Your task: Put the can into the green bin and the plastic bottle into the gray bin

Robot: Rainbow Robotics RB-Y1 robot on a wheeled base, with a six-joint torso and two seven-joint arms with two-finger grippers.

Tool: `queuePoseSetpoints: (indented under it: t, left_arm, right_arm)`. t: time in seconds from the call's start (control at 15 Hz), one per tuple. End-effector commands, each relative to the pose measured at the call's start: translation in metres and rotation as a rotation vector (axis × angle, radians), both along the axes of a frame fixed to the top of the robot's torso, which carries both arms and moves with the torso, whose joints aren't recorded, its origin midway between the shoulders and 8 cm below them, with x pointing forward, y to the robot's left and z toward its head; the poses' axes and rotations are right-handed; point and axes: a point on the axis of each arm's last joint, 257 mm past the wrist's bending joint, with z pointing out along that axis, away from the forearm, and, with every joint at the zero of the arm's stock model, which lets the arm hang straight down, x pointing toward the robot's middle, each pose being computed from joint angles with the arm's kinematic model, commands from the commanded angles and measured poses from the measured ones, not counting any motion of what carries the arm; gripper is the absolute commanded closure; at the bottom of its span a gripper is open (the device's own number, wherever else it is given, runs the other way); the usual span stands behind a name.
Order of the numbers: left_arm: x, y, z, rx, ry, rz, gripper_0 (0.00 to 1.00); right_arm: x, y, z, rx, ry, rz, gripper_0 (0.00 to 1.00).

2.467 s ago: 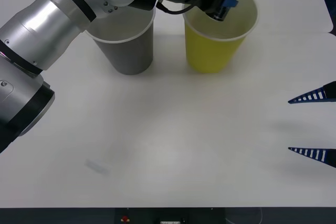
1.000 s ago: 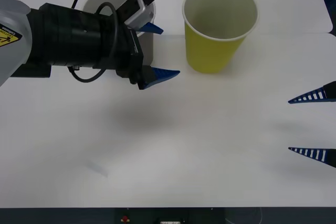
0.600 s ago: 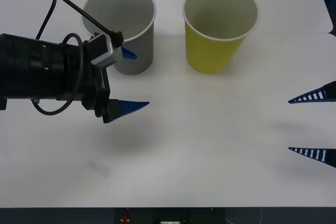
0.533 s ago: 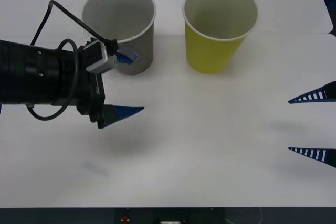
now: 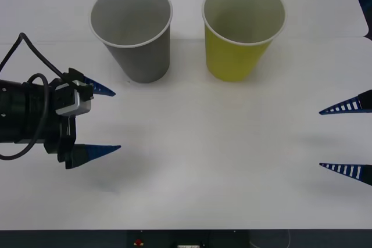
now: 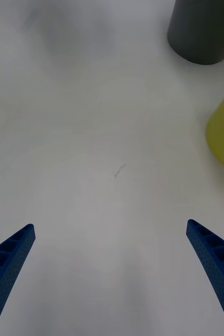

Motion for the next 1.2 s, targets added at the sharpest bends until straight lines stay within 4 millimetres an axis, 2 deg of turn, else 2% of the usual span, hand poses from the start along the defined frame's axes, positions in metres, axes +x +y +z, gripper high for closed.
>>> queuePoseSetpoints:
  t: [0.07, 0.47, 0.8, 1.0, 1.2]
  left_arm:
    - [-0.005, 0.012, -0.006, 0.002, 0.016, 0.017, 0.0]
    - [-0.002, 0.033, -0.019, -0.029, 0.004, -0.03, 0.0]
    - [-0.013, 0.061, -0.024, -0.02, 0.085, -0.053, 0.0]
    - [-0.013, 0.078, -0.029, -0.029, 0.095, -0.074, 0.0]
    - [-0.013, 0.081, -0.024, -0.025, 0.085, -0.08, 0.0]
  right_arm:
    - [0.0, 0.0, 0.0, 0.0, 0.0, 0.0, 0.0]
    - [0.0, 0.0, 0.0, 0.0, 0.0, 0.0, 0.0]
    - [0.0, 0.0, 0.0, 0.0, 0.0, 0.0, 0.0]
    - [0.0, 0.0, 0.0, 0.0, 0.0, 0.0, 0.0]
    - [0.0, 0.0, 0.0, 0.0, 0.0, 0.0, 0.0]
